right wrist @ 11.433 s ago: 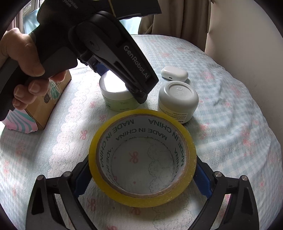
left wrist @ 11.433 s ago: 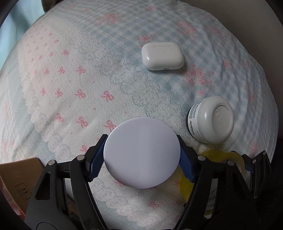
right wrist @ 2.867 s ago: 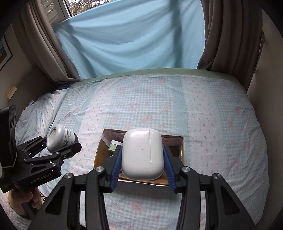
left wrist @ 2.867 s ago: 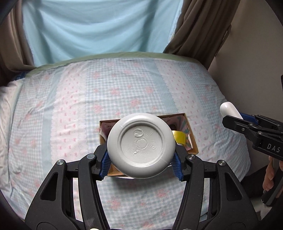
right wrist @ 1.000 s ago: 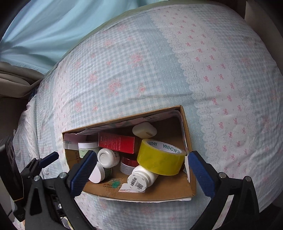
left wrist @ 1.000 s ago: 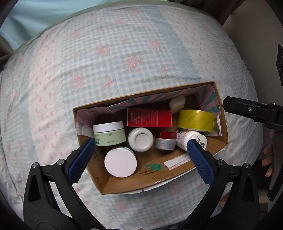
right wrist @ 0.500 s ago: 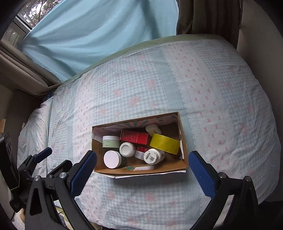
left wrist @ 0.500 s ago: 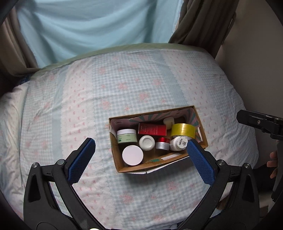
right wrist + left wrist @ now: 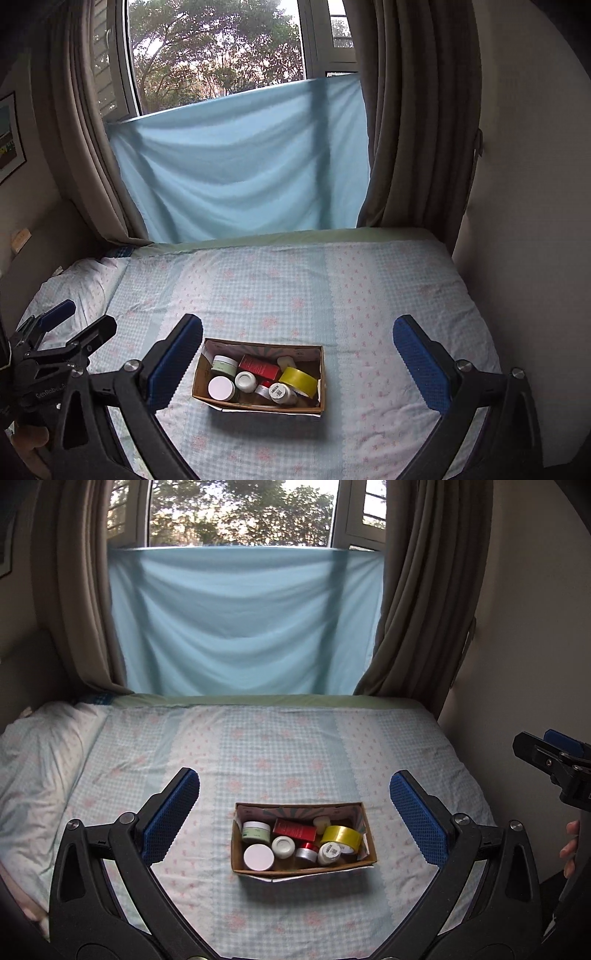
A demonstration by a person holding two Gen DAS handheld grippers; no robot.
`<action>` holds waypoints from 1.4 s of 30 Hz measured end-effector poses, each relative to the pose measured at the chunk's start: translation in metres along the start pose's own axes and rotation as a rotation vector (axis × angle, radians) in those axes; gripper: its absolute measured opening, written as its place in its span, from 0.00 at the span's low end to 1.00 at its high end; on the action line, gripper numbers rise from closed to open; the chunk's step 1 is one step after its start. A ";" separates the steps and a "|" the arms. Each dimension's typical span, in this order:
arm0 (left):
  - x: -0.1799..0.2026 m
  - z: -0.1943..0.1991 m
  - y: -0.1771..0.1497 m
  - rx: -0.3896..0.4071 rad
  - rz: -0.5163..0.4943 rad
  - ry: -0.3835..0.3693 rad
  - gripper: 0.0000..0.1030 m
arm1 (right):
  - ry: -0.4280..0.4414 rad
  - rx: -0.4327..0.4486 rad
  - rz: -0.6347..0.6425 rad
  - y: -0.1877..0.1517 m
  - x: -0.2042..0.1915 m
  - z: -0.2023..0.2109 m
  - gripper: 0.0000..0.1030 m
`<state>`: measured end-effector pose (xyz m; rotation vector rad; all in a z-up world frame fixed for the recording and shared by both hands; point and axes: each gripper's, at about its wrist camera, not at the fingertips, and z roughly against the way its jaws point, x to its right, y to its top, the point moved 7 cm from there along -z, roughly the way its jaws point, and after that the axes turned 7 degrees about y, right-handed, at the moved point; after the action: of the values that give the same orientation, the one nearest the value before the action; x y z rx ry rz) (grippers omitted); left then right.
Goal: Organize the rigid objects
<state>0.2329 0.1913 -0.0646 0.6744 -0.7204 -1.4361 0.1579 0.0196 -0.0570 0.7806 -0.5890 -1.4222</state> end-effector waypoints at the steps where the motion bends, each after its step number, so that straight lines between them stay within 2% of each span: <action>1: 0.003 0.007 -0.001 0.013 -0.003 0.006 1.00 | -0.011 0.017 0.008 -0.002 0.003 0.008 1.00; 8: 0.029 0.056 -0.005 0.128 -0.045 0.060 1.00 | -0.045 0.077 0.015 -0.017 0.021 0.039 1.00; 12: 0.040 0.069 -0.008 0.160 -0.053 0.067 1.00 | -0.053 0.096 0.024 -0.022 0.025 0.047 1.00; 42: 0.054 0.084 -0.020 0.157 -0.022 0.062 1.00 | -0.046 0.105 0.034 -0.031 0.041 0.059 1.00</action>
<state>0.1547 0.1383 -0.0259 0.8468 -0.7842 -1.3817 0.0960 -0.0274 -0.0473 0.8187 -0.7137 -1.3894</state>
